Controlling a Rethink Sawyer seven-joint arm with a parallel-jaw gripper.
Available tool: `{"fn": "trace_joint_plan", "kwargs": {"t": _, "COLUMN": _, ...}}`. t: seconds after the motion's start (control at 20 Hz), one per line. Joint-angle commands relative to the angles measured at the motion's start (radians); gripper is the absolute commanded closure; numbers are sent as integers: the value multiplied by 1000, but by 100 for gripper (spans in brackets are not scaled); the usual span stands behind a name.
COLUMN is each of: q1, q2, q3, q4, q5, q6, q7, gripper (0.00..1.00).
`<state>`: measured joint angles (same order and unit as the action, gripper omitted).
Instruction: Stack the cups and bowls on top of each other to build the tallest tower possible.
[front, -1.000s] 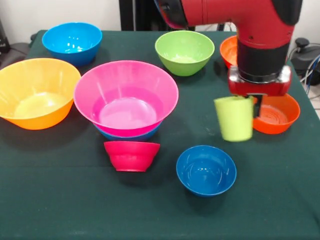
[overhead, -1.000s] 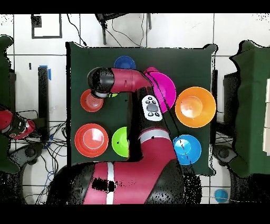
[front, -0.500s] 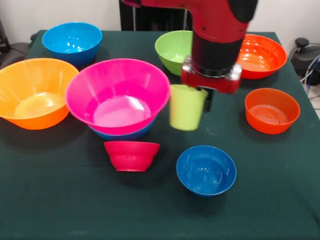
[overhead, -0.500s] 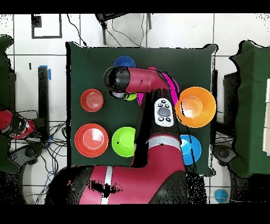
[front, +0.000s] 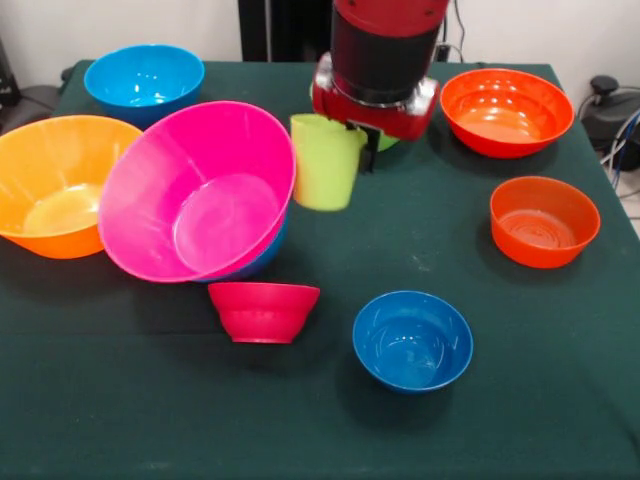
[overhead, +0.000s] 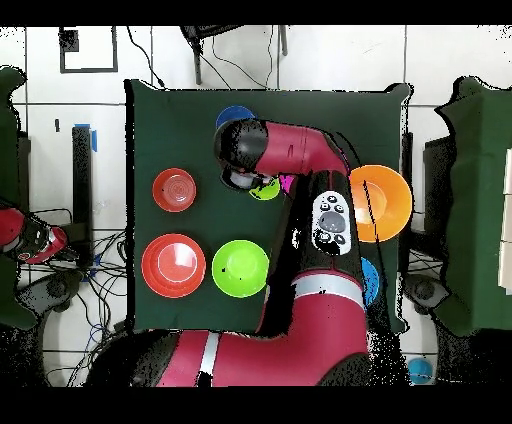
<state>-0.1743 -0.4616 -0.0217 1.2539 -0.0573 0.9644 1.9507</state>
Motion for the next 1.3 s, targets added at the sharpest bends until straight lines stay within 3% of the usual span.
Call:
{"fn": "trace_joint_plan", "kwargs": {"t": 0.05, "q1": -14, "q2": -45, "q3": 37, "q4": -32, "q5": -23, "q6": 126, "q7": -12, "gripper": 100}}
{"fn": "trace_joint_plan", "kwargs": {"t": 0.15, "q1": -23, "q2": -36, "q3": 54, "q4": -41, "q5": -12, "q6": 101, "q7": -7, "gripper": 100}}
{"fn": "trace_joint_plan", "kwargs": {"t": 0.4, "q1": -59, "q2": -21, "q3": 111, "q4": 30, "q5": 32, "q6": -84, "q7": 7, "gripper": 100}}
{"fn": "trace_joint_plan", "kwargs": {"t": 0.55, "q1": -65, "q2": -36, "q3": 115, "q4": 86, "q5": 42, "q6": -142, "q7": 14, "gripper": 100}}
{"fn": "trace_joint_plan", "kwargs": {"t": 1.3, "q1": -26, "q2": -145, "q3": 104, "q4": 248, "q5": 79, "q6": -187, "q7": 77, "gripper": 100}}
